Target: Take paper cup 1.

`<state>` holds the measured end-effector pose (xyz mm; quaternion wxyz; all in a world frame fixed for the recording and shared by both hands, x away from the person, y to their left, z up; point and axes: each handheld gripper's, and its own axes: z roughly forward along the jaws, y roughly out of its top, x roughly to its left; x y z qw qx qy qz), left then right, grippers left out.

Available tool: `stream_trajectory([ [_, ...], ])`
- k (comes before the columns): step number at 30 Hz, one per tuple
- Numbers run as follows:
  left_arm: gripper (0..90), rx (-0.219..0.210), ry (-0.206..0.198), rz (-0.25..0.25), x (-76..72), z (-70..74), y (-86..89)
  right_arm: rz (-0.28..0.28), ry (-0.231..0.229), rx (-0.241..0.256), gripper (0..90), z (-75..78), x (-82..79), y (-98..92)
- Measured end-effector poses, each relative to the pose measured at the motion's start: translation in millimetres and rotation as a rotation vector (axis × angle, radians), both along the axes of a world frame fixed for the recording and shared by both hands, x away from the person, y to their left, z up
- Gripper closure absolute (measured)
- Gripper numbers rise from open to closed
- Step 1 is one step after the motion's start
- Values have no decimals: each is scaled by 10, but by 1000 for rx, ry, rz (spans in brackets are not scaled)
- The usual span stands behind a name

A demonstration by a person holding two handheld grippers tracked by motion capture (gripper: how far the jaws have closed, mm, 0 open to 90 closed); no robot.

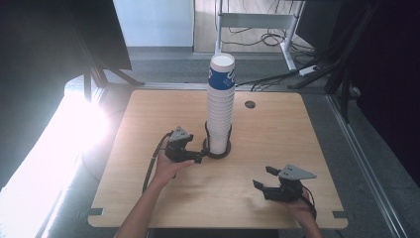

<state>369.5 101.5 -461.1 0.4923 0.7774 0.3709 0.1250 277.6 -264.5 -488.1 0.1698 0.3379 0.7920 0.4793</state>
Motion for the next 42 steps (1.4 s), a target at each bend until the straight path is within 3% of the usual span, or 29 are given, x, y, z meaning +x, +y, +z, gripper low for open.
stream_trajectory([
  [7, 96, -8, -18, -9, 126, -36, -112, -1, 2, -2, 254, -5, 2, 6],
  [12, 96, 2, -16, -12, 231, -114, -208, 0, 2, -5, 254, -8, -1, 7],
  [16, 96, 33, -19, -8, 312, -176, -281, 0, 0, -5, 254, -8, -3, 5],
  [19, 97, 26, -15, -11, 358, -196, -304, 1, 1, -9, 254, -12, -5, 9],
  [33, 120, -28, -45, -26, 420, -268, -395, 6, 7, -34, 254, -41, 3, 78],
  [42, 136, -16, -49, -18, 421, -278, -424, 3, 4, -37, 256, -40, 4, 78],
])
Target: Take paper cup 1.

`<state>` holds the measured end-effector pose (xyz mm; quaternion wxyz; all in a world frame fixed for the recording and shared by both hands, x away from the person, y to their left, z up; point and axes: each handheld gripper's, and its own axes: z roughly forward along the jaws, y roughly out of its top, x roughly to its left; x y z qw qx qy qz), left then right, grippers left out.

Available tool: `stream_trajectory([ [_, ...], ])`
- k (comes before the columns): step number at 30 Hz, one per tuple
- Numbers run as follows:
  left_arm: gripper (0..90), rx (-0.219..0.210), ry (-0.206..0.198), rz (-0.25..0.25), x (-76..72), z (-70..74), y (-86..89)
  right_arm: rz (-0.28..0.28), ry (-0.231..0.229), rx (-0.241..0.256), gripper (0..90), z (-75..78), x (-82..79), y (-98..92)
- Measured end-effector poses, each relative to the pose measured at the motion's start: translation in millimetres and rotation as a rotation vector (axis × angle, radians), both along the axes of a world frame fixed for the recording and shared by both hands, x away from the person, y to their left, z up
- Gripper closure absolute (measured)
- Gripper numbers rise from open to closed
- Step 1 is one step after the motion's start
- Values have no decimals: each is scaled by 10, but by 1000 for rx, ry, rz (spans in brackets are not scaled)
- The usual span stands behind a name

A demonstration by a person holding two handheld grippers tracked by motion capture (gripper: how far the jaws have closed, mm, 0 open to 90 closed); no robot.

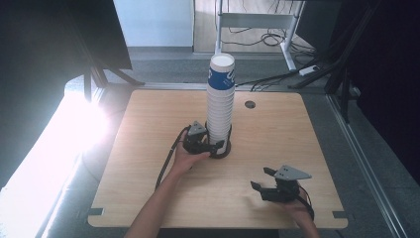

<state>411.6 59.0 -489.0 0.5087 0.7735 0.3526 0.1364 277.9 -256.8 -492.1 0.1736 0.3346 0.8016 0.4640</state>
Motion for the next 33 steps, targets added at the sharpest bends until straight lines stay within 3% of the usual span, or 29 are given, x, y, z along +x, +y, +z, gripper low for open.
stream_trajectory([
  [8, 145, 12, -12, 3, -14, 13, -7, 48, -23, 37, 269, 152, 33, 30],
  [21, 149, 22, -17, 5, -24, 21, -14, 142, -94, 133, 270, 1037, 368, 155],
  [33, 151, 24, -15, 7, -23, 24, -9, 204, -119, 196, 264, 1558, 720, 276],
])
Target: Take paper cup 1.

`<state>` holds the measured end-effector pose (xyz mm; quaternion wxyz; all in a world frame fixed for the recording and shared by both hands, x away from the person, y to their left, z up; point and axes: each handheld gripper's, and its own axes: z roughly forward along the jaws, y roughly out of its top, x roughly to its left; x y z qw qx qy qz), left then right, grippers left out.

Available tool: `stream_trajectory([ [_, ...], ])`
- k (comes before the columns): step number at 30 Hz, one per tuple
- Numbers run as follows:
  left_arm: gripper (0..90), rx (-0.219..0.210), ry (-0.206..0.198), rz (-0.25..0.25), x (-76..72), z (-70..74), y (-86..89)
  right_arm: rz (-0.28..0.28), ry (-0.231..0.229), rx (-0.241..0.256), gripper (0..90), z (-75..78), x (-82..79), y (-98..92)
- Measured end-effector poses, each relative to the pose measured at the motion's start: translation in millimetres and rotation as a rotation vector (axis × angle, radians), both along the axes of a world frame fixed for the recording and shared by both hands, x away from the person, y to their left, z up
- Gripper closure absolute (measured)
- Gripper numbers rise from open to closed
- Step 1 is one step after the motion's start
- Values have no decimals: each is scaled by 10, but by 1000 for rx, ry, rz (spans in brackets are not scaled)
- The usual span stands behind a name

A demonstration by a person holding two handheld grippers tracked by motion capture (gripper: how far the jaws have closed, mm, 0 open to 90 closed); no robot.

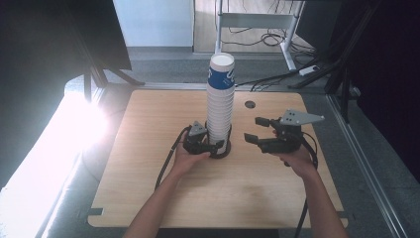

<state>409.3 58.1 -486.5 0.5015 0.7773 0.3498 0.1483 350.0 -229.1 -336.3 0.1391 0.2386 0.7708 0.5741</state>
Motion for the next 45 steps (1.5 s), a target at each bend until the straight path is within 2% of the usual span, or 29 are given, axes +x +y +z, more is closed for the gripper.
stream_trajectory([
  [11, 151, 5, 2, 2, -6, 4, -7, 12, -10, -6, 259, 393, 201, 127],
  [16, 152, 5, 2, 2, -9, 5, -11, 37, -10, -1, 256, 517, 299, 161],
  [19, 152, 5, -2, 2, -5, 2, -8, 31, -17, -16, 252, 580, 353, 189],
  [26, 152, 9, -2, 5, -11, 6, -17, 32, -33, 3, 242, 744, 446, 257],
  [41, 154, 9, -3, 5, -11, 7, -18, 39, -39, 29, 219, 913, 593, 409],
  [45, 154, 8, -3, 8, -11, 6, -21, 37, -43, 20, 211, 946, 619, 464],
])
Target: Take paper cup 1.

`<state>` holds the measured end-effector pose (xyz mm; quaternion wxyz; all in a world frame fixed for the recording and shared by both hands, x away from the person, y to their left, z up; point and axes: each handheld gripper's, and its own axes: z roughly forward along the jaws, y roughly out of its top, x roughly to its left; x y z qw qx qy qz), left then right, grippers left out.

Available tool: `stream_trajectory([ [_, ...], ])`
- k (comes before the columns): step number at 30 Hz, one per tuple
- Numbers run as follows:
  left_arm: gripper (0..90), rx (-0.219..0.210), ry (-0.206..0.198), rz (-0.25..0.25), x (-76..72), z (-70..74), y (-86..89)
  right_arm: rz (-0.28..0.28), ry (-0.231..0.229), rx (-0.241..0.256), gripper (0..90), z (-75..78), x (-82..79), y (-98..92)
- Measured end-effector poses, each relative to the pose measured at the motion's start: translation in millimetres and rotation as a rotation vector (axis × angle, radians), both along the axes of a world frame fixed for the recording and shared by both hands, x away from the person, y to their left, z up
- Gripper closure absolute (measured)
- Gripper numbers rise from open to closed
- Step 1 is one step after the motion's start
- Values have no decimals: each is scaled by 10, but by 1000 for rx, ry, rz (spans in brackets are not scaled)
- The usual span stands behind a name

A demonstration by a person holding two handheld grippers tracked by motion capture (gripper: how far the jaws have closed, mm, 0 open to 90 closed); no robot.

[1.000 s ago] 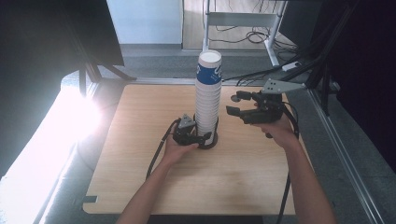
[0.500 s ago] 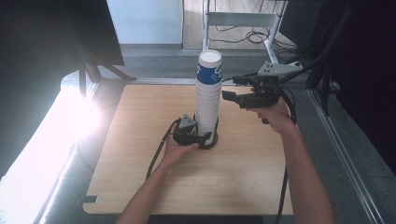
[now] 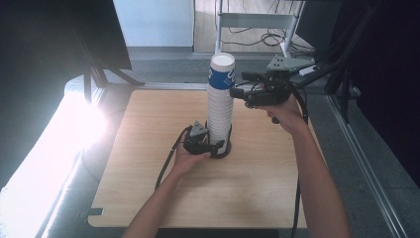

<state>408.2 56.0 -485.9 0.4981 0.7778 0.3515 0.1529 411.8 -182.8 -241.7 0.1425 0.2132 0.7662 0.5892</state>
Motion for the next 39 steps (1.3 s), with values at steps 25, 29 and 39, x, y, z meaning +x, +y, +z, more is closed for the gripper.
stream_trajectory([
  [25, 157, 9, -13, 5, 3, -3, -15, -16, -6, -3, 173, 180, 320, 371],
  [29, 158, 9, -13, 5, 3, -4, -15, -17, -7, -1, 208, 180, 344, 409],
  [39, 159, 15, -15, 3, 1, -3, -14, -28, -33, 12, 265, 174, 329, 405],
])
